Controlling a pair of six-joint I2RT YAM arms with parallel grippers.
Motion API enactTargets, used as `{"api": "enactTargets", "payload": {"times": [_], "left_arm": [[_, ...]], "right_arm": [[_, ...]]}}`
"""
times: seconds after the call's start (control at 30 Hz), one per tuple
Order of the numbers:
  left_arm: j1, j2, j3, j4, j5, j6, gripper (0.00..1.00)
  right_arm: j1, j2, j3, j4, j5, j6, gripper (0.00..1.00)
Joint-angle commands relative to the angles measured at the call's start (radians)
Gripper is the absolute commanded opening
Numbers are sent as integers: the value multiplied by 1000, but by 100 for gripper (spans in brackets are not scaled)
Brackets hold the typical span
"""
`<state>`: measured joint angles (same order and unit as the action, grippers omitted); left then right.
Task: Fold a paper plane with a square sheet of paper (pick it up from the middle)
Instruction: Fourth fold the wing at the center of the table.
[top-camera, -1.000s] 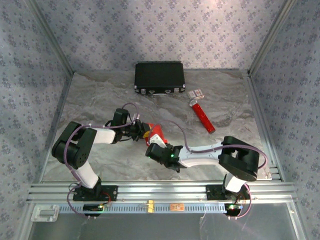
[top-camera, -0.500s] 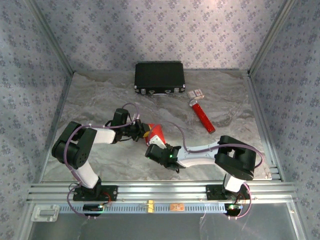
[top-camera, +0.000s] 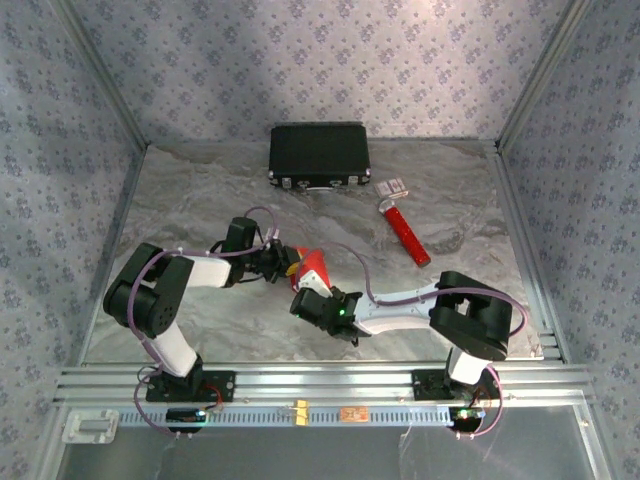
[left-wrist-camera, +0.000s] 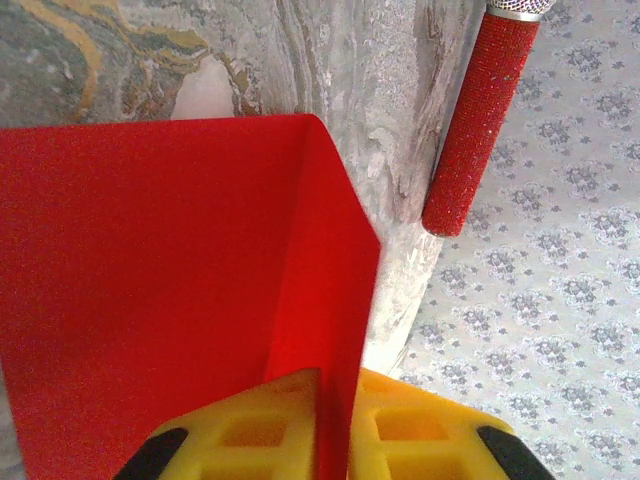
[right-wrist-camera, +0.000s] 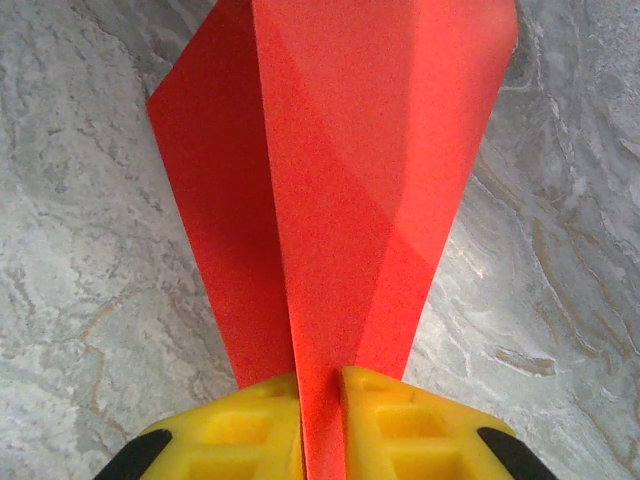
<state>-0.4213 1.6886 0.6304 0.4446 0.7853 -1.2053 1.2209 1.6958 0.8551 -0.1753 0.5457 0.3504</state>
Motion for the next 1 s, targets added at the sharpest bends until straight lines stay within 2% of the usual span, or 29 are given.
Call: {"api": "enactTargets", "payload": {"times": [0.0, 0.2, 0.5, 0.97], "left_arm": [[-7, -23, 2, -10, -3, 18, 12], [-8, -20, 2, -14, 1, 17, 12], [-10, -25, 0, -20, -3, 18, 10], [-14, -24, -3, -27, -6, 21, 10]], "right_arm": [[2, -27, -11, 13, 8, 16, 18], [-3, -28, -12, 19, -2, 19, 15], [-3, -39, -18, 29, 10, 25, 22], [-11, -21, -10, 40, 1, 30, 21]]}}
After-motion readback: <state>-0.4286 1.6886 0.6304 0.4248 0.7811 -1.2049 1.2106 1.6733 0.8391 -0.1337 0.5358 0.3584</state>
